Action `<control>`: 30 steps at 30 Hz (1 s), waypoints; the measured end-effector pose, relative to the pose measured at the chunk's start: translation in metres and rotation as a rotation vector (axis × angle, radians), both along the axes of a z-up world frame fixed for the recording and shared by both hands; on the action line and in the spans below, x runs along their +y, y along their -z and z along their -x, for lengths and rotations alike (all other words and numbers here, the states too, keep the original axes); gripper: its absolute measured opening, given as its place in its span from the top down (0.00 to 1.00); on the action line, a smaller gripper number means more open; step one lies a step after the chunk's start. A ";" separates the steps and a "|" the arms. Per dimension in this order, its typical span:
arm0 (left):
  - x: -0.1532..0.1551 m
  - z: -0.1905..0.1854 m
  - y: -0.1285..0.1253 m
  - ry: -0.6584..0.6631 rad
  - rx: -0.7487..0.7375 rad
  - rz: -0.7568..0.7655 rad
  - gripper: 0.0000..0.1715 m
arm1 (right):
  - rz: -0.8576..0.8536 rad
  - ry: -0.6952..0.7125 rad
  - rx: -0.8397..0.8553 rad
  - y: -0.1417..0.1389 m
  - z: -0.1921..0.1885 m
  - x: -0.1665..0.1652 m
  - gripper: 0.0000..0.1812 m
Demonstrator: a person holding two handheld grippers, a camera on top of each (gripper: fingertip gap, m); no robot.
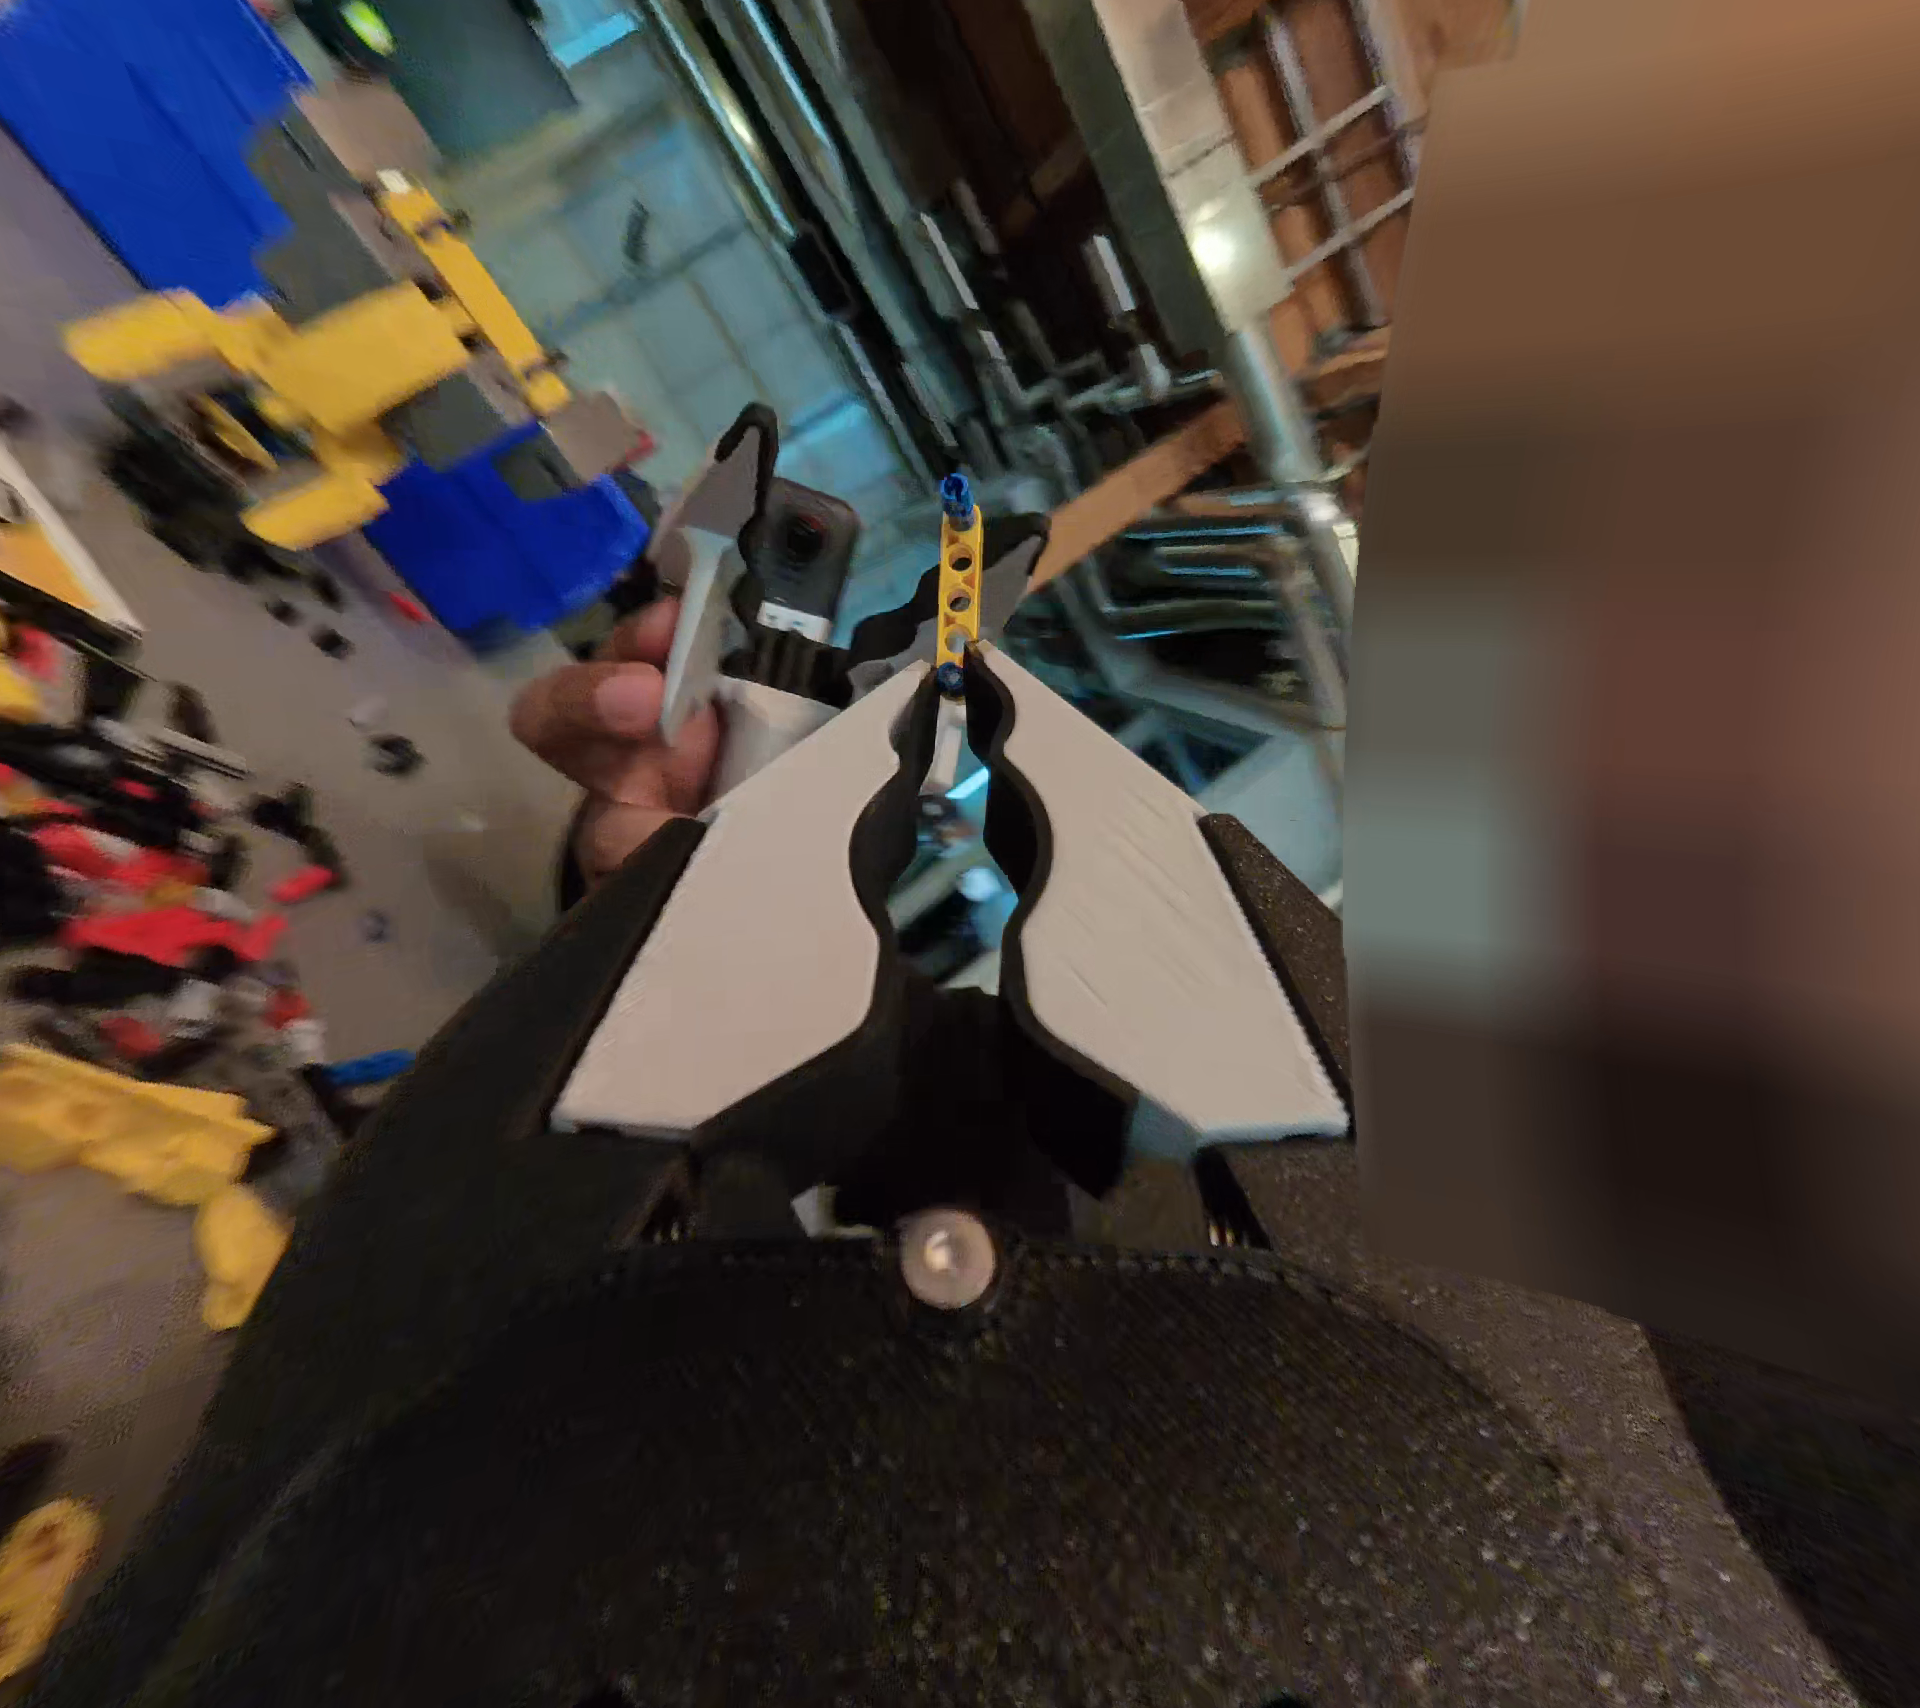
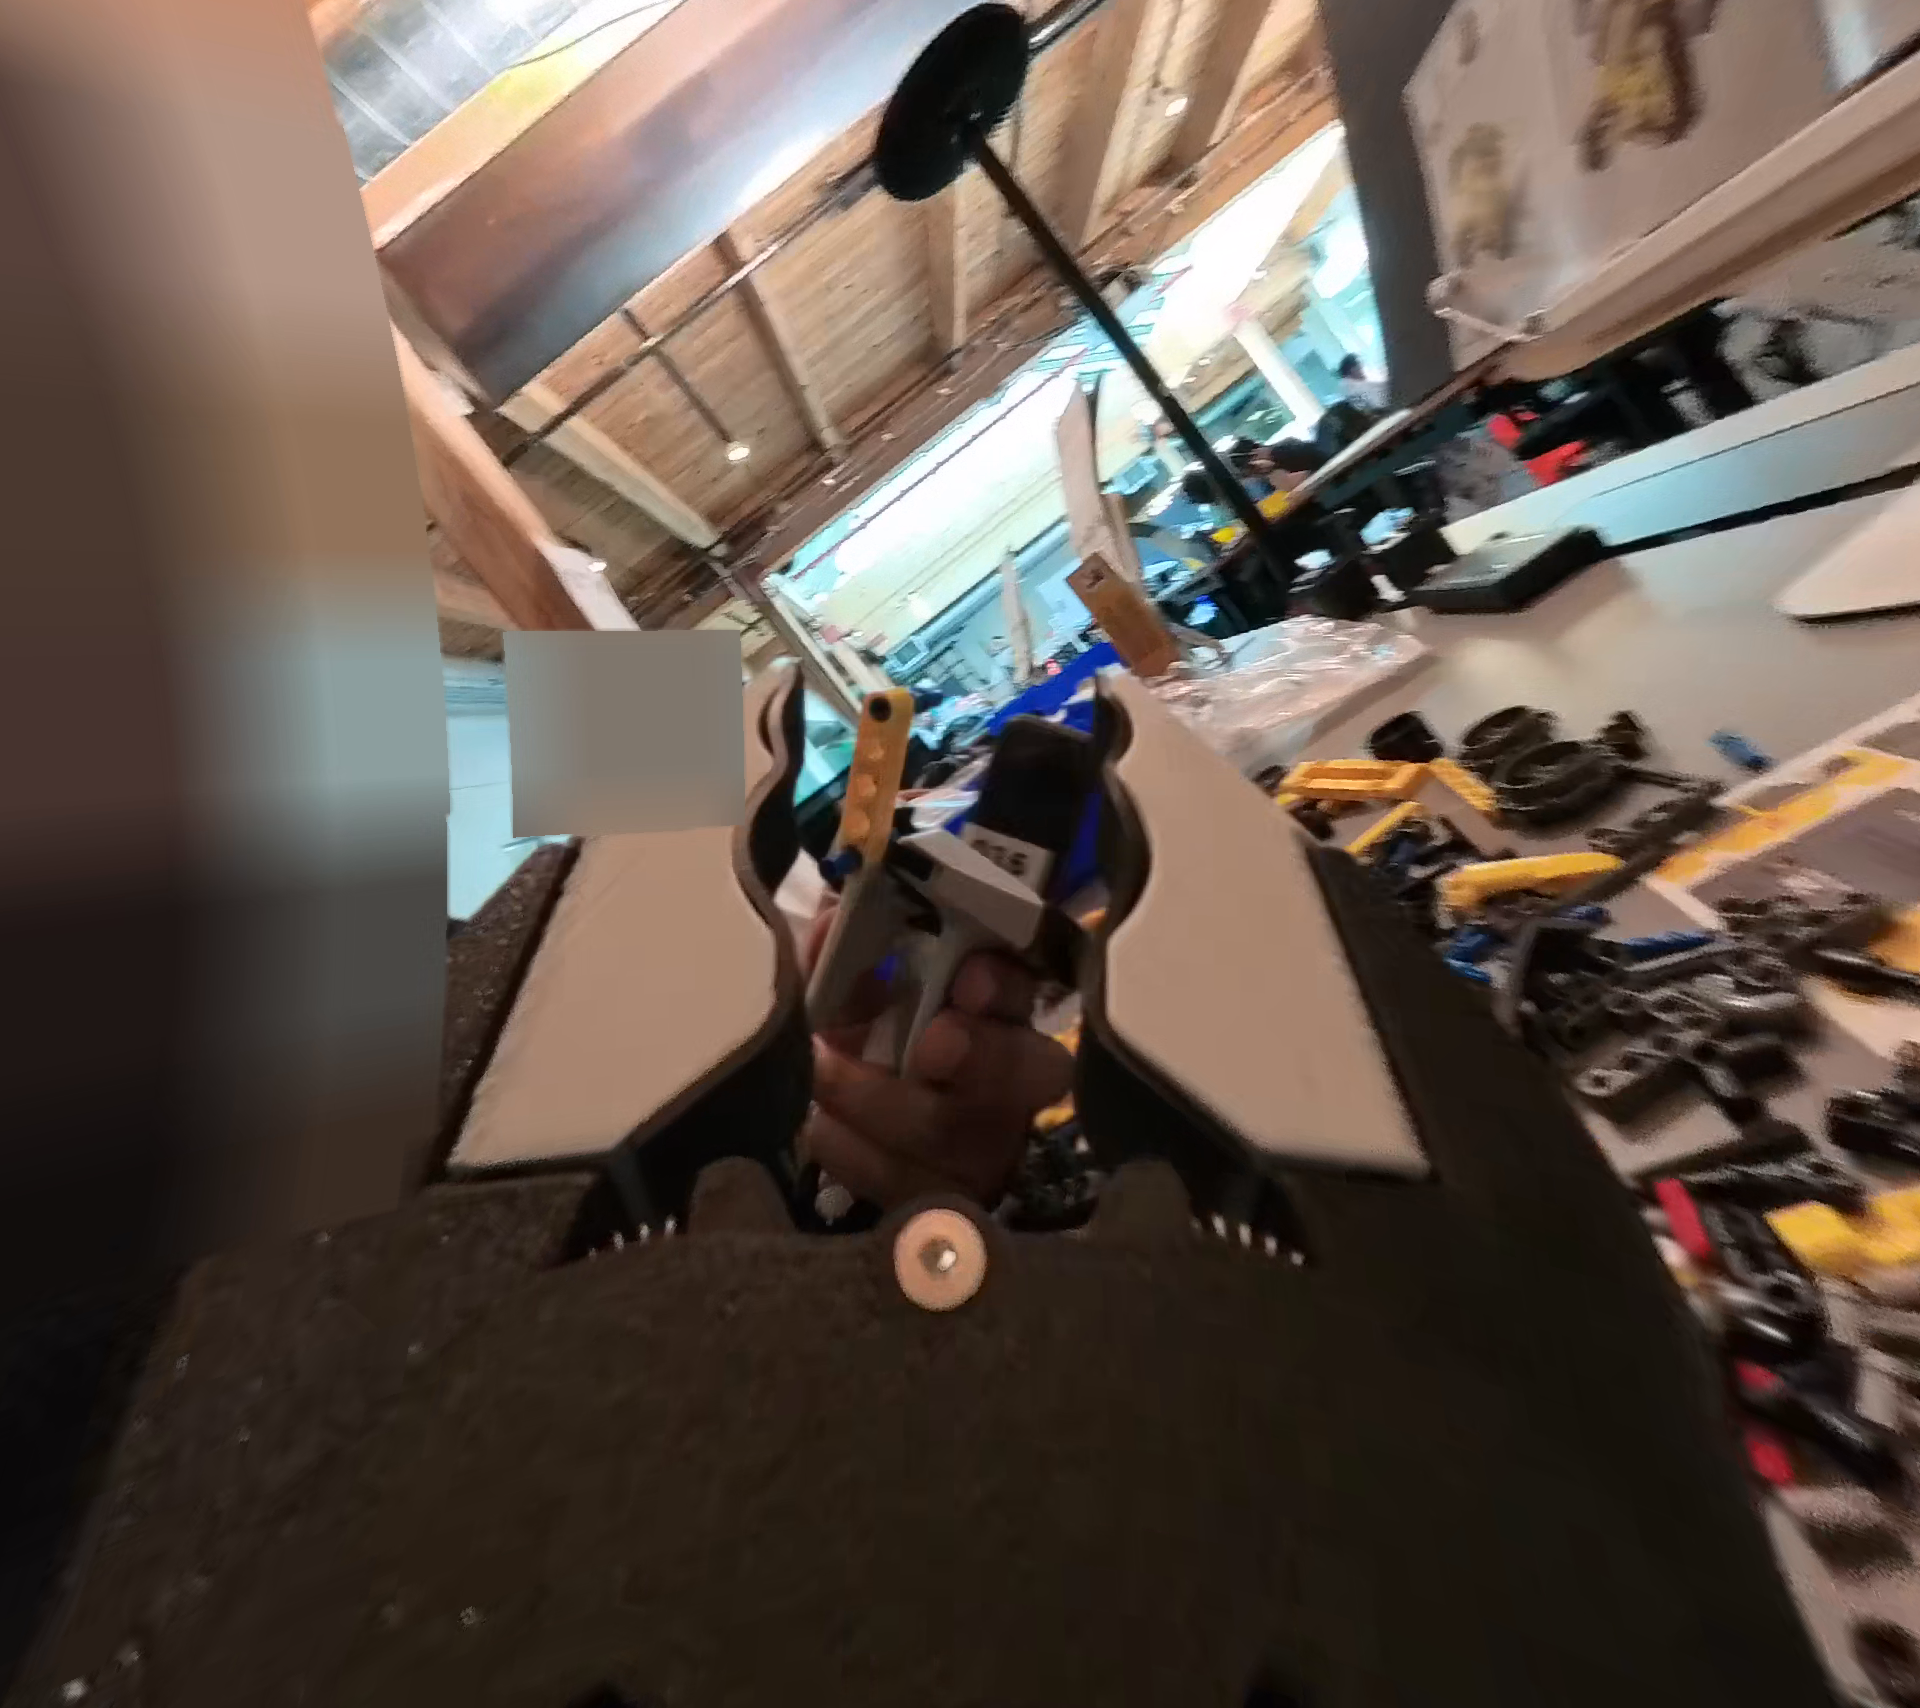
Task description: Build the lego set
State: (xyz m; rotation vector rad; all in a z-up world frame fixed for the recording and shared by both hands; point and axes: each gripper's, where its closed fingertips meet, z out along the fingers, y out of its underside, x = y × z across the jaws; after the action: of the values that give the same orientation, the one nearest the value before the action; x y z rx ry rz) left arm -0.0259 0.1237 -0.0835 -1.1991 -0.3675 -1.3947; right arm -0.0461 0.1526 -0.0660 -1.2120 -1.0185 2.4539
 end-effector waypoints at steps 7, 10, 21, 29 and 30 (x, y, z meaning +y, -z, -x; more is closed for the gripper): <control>0.001 0.012 0.001 -0.178 0.276 0.015 0.99 | -0.221 0.048 -0.057 0.014 0.003 -0.010 0.78; 0.003 0.011 0.006 -0.204 0.350 0.035 0.99 | -0.288 0.070 -0.046 0.016 0.003 -0.016 0.90; 0.005 0.006 0.011 -0.218 0.445 0.049 0.99 | -0.294 0.076 0.001 0.007 -0.004 -0.011 0.96; 0.006 0.003 0.012 -0.198 0.465 0.049 0.99 | -0.333 0.093 0.026 0.006 -0.005 -0.010 0.95; 0.006 0.002 0.013 -0.193 0.466 0.053 0.99 | -0.331 0.086 0.027 0.006 -0.006 -0.010 0.93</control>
State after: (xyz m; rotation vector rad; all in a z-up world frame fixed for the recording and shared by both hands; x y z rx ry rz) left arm -0.0282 0.1294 -0.0962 -1.4466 -0.1845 -0.9094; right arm -0.0405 0.1424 -0.0718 -1.0850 -1.2735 2.1240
